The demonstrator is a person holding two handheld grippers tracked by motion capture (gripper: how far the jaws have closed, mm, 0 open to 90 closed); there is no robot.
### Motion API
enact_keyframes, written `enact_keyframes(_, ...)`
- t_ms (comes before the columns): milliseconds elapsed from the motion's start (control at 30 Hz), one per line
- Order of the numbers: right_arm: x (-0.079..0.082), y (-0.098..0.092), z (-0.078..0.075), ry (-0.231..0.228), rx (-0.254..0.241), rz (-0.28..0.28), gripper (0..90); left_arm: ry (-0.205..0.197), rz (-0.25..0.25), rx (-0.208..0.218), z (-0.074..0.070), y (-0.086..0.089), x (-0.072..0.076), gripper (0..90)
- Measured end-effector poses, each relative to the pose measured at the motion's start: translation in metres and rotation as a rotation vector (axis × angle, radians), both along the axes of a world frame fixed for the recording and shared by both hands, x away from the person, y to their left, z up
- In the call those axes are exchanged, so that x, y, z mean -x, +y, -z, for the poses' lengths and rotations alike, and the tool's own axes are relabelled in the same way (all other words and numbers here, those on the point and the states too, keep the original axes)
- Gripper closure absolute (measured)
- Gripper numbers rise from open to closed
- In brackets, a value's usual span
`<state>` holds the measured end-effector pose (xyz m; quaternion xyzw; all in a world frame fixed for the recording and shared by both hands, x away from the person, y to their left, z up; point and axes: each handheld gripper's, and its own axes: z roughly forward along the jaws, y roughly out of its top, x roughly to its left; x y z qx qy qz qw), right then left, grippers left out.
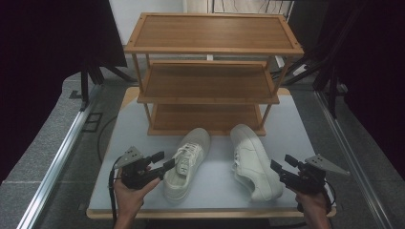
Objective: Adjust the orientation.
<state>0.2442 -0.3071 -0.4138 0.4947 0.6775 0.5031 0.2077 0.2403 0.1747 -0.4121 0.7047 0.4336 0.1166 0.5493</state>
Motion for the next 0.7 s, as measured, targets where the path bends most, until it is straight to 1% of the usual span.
enact_keyframes(33, 0.001, 0.001, 0.000, -0.002, 0.003, -0.011, 33.6, 0.000, -0.010, 0.003, -0.001, 0.004, 0.000, 44.0)
enact_keyframes(133, 0.001, 0.003, -0.001, -0.005, 0.009, -0.020, 33.7, 0.002, -0.017, 0.007, -0.001, 0.008, 0.000, 43.9)
enact_keyframes(167, 0.003, 0.005, -0.002, -0.008, 0.020, -0.029, 33.8, 0.007, -0.018, 0.008, -0.001, 0.010, 0.000, 43.7)
enact_keyframes(367, 0.007, 0.010, -0.005, -0.022, 0.035, -0.046, 37.6, 0.026, -0.023, 0.012, 0.001, 0.012, 0.000, 43.0)
enact_keyframes(400, 0.008, 0.011, -0.006, -0.024, 0.040, -0.050, 39.2, 0.030, -0.024, 0.013, 0.001, 0.012, -0.001, 43.0)
enact_keyframes(433, 0.011, 0.016, -0.007, -0.032, 0.053, -0.069, 44.4, 0.033, -0.025, 0.015, 0.002, 0.013, -0.001, 42.9)
enact_keyframes(567, 0.017, 0.026, -0.006, -0.038, 0.094, -0.133, 53.4, 0.053, -0.033, 0.025, 0.003, 0.014, -0.005, 42.6)
enact_keyframes(600, 0.017, 0.026, -0.006, -0.038, 0.094, -0.133, 53.4, 0.053, -0.033, 0.025, 0.003, 0.014, -0.005, 42.6)
enact_keyframes(633, 0.019, 0.029, -0.005, -0.037, 0.106, -0.144, 56.4, 0.058, -0.031, 0.026, 0.003, 0.014, -0.005, 42.6)
enact_keyframes(667, 0.022, 0.036, -0.005, -0.035, 0.127, -0.162, 62.1, 0.067, -0.027, 0.027, 0.003, 0.013, -0.005, 42.7)
enact_keyframes(700, 0.023, 0.039, -0.004, -0.035, 0.140, -0.173, 64.7, 0.067, -0.027, 0.027, 0.003, 0.013, -0.005, 42.8)
